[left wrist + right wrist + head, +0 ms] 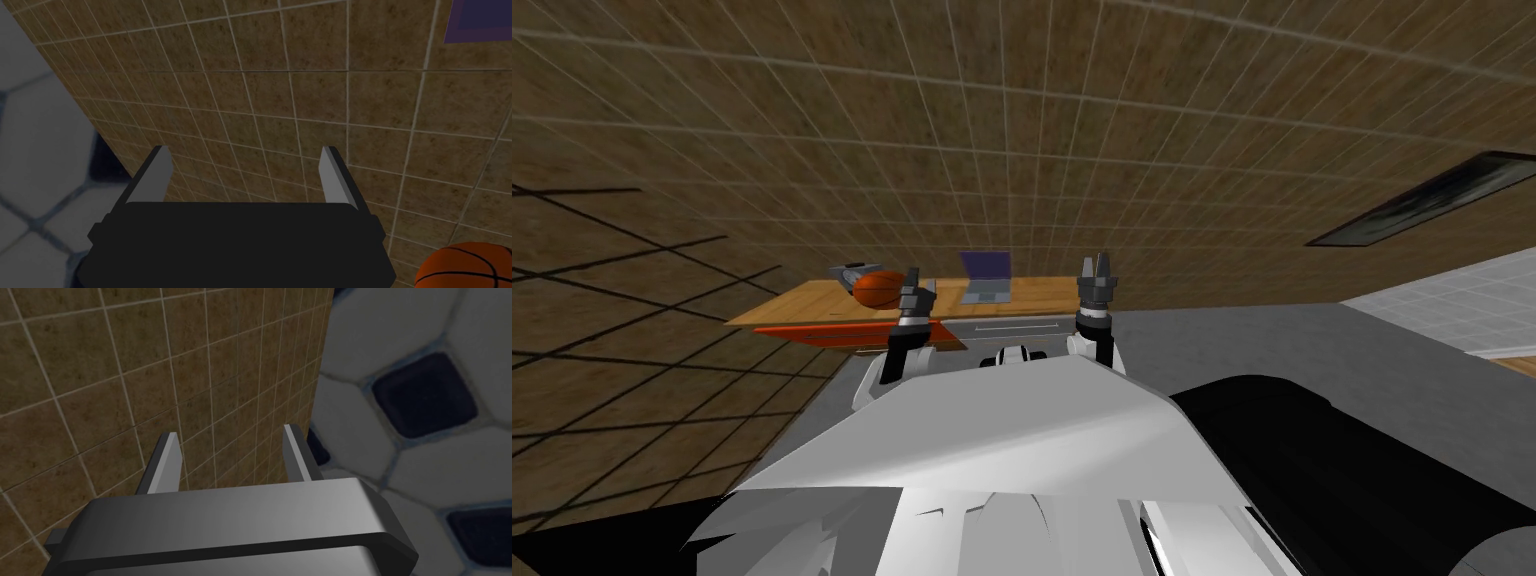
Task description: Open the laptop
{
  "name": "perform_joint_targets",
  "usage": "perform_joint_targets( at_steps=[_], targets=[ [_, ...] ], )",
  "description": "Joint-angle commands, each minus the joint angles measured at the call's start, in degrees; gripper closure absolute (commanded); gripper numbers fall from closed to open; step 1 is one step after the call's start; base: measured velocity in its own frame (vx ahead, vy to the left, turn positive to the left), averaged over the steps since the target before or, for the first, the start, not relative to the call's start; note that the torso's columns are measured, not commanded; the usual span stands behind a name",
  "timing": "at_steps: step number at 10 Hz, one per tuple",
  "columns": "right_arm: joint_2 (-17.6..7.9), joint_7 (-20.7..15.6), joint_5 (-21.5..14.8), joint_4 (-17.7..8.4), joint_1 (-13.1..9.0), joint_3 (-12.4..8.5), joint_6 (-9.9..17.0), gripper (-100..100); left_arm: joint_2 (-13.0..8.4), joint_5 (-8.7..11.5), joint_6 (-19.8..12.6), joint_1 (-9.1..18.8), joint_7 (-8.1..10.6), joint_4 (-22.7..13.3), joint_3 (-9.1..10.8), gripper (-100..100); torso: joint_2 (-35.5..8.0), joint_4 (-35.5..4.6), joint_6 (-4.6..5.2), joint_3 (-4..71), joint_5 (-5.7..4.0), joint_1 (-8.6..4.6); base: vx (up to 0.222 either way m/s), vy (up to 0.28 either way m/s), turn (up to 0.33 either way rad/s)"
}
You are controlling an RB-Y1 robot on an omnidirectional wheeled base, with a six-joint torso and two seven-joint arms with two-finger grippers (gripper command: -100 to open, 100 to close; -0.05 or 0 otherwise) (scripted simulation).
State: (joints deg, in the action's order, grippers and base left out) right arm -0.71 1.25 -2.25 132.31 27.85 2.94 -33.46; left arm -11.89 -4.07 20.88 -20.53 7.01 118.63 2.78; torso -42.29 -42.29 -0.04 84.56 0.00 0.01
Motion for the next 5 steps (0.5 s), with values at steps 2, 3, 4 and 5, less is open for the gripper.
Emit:
perform_joint_targets(
  at_steps=[2, 3, 4, 5],
  targets=[
    [0.00, 0.00, 0.00, 0.00, -0.01, 0.00, 0.00, 0, -2.40, 0.13, -0.27, 2.34, 0.24, -5.54, 1.13, -100, 0.01, 0.00, 0.05, 0.01, 0.00, 0.01, 0.000, 0.021, -0.181],
    [0.00, 0.00, 0.00, 0.00, 0.00, 0.00, 0.00, 0, -3.53, 0.18, -0.53, 3.50, 0.36, -7.76, 1.67, -100, 0.00, 0.00, 0.01, 0.00, 0.00, 0.00, -0.001, 0.016, -0.215],
    [0.00, 0.00, 0.00, 0.00, 0.00, 0.00, 0.00, 0, -4.69, 0.24, -0.79, 4.70, 0.48, -10.02, 2.23, -100, 0.01, 0.00, 0.02, 0.01, 0.00, 0.00, -0.001, 0.019, -0.172],
    [0.00, 0.00, 0.00, 0.00, -0.01, 0.00, 0.00, 0, -5.88, 0.30, -1.06, 5.93, 0.60, -12.40, 2.81, -100, 0.01, 0.00, 0.07, 0.01, 0.00, -0.01, -0.002, 0.028, -0.303]
  ],
)
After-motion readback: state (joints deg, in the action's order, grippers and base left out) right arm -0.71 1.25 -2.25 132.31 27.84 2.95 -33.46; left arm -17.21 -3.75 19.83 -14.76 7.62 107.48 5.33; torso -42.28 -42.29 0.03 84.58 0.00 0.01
